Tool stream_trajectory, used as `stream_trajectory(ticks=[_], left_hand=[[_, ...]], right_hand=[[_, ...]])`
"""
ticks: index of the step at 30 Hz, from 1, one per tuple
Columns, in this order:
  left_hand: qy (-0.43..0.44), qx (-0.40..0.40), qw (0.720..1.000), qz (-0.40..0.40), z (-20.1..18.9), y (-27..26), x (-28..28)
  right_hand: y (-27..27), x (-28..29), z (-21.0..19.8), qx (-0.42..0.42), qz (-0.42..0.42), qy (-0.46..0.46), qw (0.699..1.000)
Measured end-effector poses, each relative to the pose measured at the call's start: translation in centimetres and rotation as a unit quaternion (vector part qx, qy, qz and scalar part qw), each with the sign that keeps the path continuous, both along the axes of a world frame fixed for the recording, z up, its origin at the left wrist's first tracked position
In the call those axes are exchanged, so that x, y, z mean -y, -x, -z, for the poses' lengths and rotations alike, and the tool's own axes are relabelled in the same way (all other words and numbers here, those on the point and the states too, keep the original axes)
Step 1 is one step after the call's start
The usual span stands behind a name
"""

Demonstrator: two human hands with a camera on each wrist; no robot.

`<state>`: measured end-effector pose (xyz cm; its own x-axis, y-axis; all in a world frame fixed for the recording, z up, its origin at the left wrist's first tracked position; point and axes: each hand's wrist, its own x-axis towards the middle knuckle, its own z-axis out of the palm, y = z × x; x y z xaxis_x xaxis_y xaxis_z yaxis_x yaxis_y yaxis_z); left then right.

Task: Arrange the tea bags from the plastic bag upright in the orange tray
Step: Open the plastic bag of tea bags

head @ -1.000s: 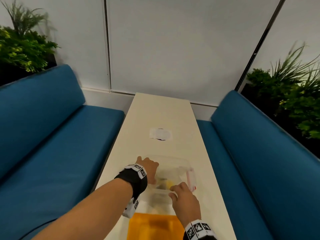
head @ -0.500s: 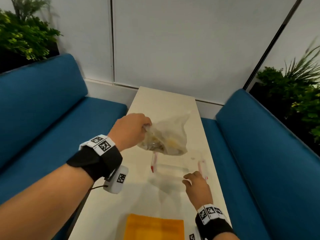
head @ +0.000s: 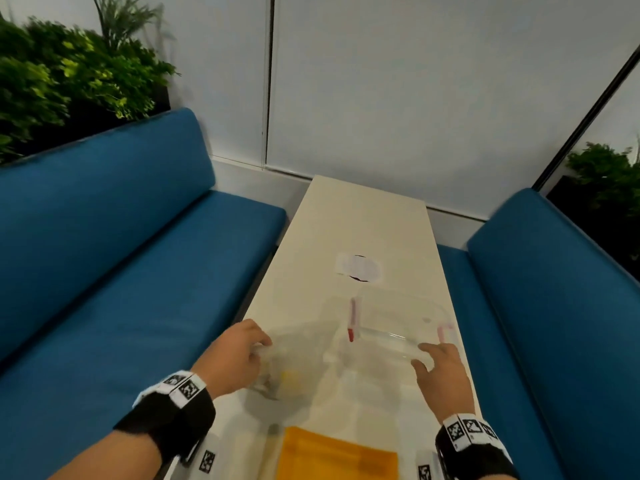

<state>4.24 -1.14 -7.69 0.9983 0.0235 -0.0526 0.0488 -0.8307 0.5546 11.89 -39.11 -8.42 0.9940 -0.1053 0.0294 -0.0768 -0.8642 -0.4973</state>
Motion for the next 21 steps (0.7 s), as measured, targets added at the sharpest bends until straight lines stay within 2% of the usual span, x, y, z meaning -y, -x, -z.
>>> stream_trajectory(ticks=[3, 5, 7, 9, 11, 14, 18, 21], left_hand=[[0.139, 0.073, 0.986, -0.045, 0.3, 1.9, -0.8], [0.164, 0.145, 0.972, -0.091, 0.2, 2.3, -1.3], [0.159, 0.172, 0.963, -0.131, 0.5, 2.3, -1.7], [0.164, 0.181, 0.954, -0.176, 0.6, 2.3, -2.2], [0.208, 0.179, 0.939, -0.208, 0.3, 2.3, -2.8], [0.306, 0.145, 0.918, -0.205, -0.4, 2.8, -3.4], [0.381, 0.146, 0.891, -0.199, -1.5, 4.0, -4.1], [0.408, 0.155, 0.877, -0.199, -2.1, 4.6, -4.9]], right_hand=[[1.3, -2.2, -1.3, 0.05, -0.012, -0.017, 0.999], [2.1, -5.0, -2.0, 0.049, -0.071, -0.057, 0.995], [2.4, -7.9, -2.5, 0.033, -0.129, -0.109, 0.985], [2.2, -10.6, -2.9, 0.012, -0.168, -0.136, 0.976], [1.8, -12.9, -3.2, -0.011, -0.186, -0.148, 0.971], [0.6, -15.3, -3.2, -0.057, -0.194, -0.15, 0.968], [-0.9, -17.3, -3.5, -0.122, -0.189, -0.136, 0.965], [-0.8, -17.5, -3.8, -0.105, -0.175, -0.122, 0.971]])
